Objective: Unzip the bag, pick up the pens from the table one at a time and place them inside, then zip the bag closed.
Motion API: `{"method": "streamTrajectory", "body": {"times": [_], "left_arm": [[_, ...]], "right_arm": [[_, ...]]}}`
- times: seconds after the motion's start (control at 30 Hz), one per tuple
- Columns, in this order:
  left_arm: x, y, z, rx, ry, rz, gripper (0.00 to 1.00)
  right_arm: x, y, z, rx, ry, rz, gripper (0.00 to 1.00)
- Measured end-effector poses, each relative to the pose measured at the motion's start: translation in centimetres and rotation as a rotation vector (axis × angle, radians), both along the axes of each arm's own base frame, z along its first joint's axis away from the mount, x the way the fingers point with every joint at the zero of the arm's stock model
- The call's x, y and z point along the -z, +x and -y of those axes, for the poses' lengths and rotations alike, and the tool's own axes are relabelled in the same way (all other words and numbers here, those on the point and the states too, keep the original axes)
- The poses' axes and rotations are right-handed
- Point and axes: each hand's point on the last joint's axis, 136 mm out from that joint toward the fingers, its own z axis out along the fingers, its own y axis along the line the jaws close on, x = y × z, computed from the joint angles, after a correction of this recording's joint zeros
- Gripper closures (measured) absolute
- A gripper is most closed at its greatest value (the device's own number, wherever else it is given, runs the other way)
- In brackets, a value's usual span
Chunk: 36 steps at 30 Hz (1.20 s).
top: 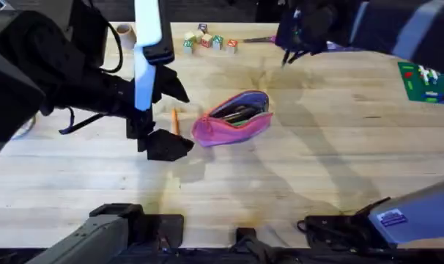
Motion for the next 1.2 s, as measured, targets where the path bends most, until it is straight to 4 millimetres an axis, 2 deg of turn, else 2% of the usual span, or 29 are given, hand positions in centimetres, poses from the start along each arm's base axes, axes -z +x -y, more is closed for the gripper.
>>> {"method": "streamTrajectory", "body": {"times": [0.27,0.53,0.6,0.63,0.83,0.87,1.03,1.2], "left_arm": [[0.0,0.0,0.0,0.000,0.000,0.000,0.006],[0.0,0.0,0.0,0.000,0.000,0.000,0.005],[0.0,0.0,0.0,0.000,0.000,0.000,0.006],[0.0,0.0,0.0,0.000,0.000,0.000,0.006],[0.0,0.0,0.0,0.000,0.000,0.000,0.006],[0.0,0.0,0.0,0.000,0.000,0.000,0.006],[0.0,0.0,0.0,0.000,0.000,0.000,0.006],[0.0,0.0,0.0,0.000,0.000,0.000,0.006]], "right_arm": [[-4.2,-1.2,0.0,-0.180,-0.128,0.024,0.972],[-6.9,-4.2,-2.6,-0.487,-0.145,0.007,0.967],[-7.0,-5.0,-3.3,-0.564,-0.147,-0.008,0.967],[-6.8,-6.4,-4.2,-0.675,-0.151,-0.038,0.967],[-6.3,-9.1,-5.9,-0.916,-0.181,-0.084,0.967],[-5.4,-11.3,-6.5,-1.081,-0.217,-0.138,0.967],[-3.7,-15.2,-7.3,-1.390,-0.284,-0.214,0.967],[-3.7,-16.2,-8.0,-1.569,-0.352,-0.166,0.967]]}}
